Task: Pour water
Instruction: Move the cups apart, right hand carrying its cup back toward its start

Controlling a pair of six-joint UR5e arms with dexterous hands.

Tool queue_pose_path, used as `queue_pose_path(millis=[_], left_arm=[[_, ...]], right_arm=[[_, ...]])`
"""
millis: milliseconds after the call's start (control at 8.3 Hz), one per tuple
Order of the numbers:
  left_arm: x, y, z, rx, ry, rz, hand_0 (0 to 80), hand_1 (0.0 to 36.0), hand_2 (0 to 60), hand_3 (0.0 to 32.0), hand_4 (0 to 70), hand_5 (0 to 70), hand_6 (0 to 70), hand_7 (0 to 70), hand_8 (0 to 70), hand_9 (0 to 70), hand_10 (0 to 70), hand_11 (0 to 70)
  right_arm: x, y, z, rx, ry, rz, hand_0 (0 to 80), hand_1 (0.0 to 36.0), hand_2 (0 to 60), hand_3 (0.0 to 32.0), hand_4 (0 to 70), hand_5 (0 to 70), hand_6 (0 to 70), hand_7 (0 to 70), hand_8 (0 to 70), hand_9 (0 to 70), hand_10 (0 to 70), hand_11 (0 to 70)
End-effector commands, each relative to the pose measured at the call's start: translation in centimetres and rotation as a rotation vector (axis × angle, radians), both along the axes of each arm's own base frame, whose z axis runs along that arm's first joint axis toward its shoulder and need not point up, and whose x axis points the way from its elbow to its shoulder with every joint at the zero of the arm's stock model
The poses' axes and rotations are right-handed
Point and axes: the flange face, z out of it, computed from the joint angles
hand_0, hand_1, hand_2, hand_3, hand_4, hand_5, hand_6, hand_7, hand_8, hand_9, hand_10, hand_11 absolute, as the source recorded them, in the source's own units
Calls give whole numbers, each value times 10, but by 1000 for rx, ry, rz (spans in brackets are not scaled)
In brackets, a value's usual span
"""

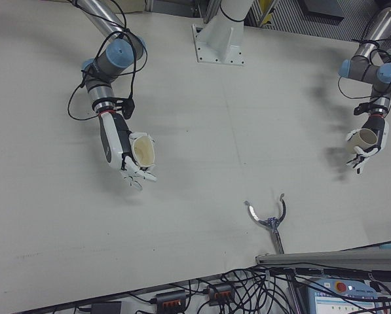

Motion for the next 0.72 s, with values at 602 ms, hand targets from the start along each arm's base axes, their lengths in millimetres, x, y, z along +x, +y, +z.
queue_pose_path(millis=[602], left_arm=[[-7,7,12,-11,5,1,800,360,600,0,700,700,248,117,91,38,144,239]], right_arm=[[-14,21,34,-17,-4,-57,673,354,445,0,168,175,375,290,314,358,27,69]])
